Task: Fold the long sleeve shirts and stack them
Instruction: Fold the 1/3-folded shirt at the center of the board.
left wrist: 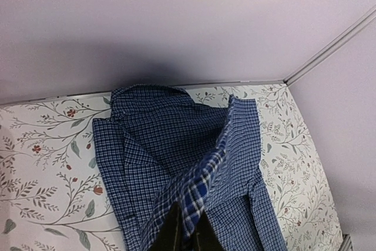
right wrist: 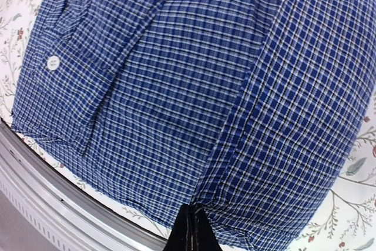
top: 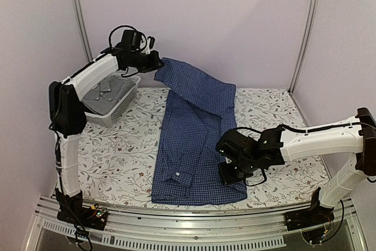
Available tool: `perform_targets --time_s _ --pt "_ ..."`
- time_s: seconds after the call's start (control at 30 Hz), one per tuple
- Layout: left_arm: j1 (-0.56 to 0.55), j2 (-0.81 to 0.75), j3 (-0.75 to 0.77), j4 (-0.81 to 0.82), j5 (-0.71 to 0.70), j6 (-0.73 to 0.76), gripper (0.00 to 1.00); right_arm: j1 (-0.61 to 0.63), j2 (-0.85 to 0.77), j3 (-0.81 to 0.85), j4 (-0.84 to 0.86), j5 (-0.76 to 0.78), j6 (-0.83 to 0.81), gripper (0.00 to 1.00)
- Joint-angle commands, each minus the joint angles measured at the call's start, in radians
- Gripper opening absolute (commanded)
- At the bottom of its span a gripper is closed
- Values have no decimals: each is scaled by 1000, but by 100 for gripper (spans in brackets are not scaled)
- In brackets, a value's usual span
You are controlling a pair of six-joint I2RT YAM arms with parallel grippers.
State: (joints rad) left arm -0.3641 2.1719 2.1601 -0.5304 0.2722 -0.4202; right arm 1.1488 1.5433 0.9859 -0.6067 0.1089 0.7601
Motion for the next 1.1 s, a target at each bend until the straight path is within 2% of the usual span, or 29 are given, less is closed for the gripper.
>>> perform_targets --time_s 0.0,0.3,0.67,1.07 --pt "60 -24 20 -29 -20 21 7 -6 51 31 90 -83 -60 0" --pt "123 -65 5 -37 -25 37 7 -7 79 22 122 -140 -64 0" --pt "143 -48 87 -48 -17 55 8 -18 61 57 123 -157 -79 0" --pt "165 -43 95 -54 -6 57 8 -18 132 117 154 -207 -106 0"
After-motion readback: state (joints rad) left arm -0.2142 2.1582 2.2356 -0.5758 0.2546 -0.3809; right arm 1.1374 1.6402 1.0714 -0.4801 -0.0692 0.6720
